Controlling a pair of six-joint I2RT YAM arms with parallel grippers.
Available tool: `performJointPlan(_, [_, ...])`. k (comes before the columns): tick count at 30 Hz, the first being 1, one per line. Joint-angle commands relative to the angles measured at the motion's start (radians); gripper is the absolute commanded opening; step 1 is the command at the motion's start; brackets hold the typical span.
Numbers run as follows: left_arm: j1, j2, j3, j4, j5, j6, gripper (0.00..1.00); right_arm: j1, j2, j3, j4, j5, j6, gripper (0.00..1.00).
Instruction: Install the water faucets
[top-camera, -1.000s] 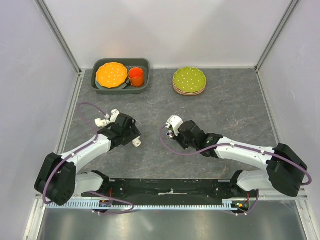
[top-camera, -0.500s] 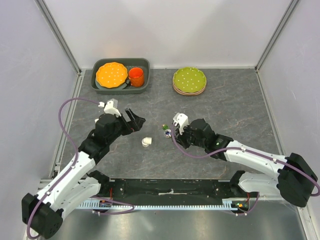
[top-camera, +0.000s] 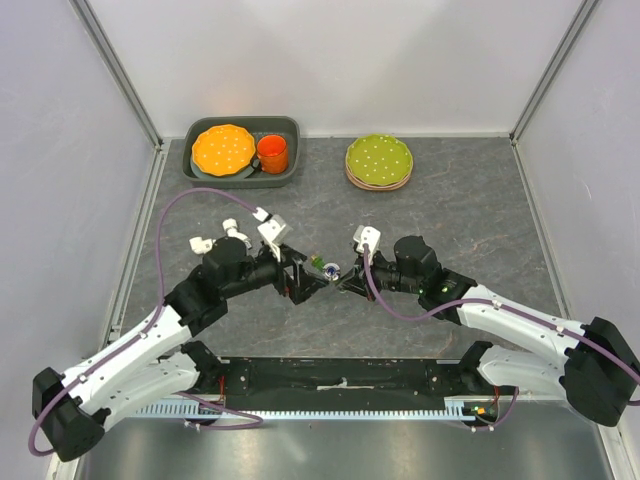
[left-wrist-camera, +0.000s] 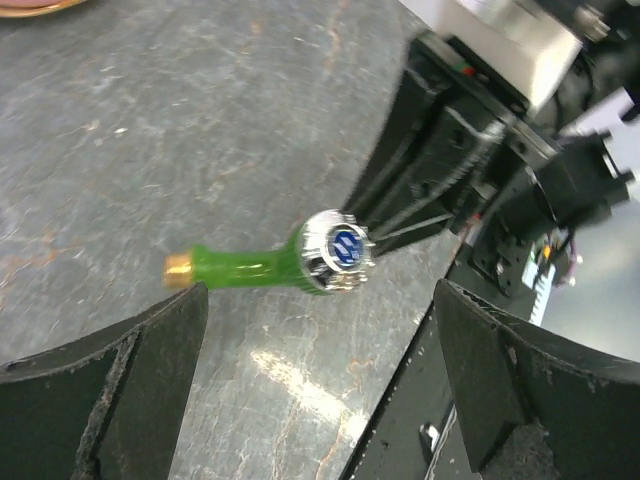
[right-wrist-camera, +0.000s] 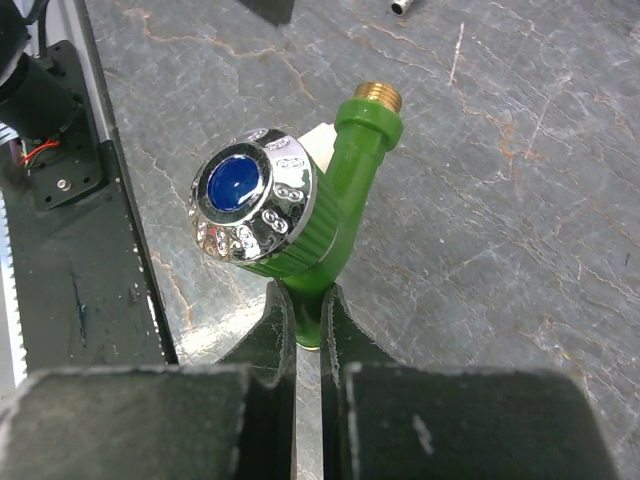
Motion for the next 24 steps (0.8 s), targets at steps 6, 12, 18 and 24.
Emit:
performJointPlan(6, [-0.2, 0.113, 0.076, 0.071, -0.201, 0.258, 1.0, -0.009, -0.005, 0.0, 0.087, -0.108, 0.026, 0.0])
performJointPlan(12, [-0.252, 0.159, 0.104, 0.071, -0.314, 0.34, 0.97, -0.014, -0.003, -0.002, 0.09, -0.119, 0.031, 0.0])
performJointPlan(18, [-0.275, 0.202, 0.101, 0.071, -0.343, 0.371, 0.82, -0.017, -0.002, -0.005, 0.097, -0.128, 0.037, 0.0])
performJointPlan(24, [-0.28, 0.205, 0.098, 0.071, -0.341, 0.374, 0.59, -0.022, 0.003, -0.008, 0.11, -0.137, 0.043, 0.0])
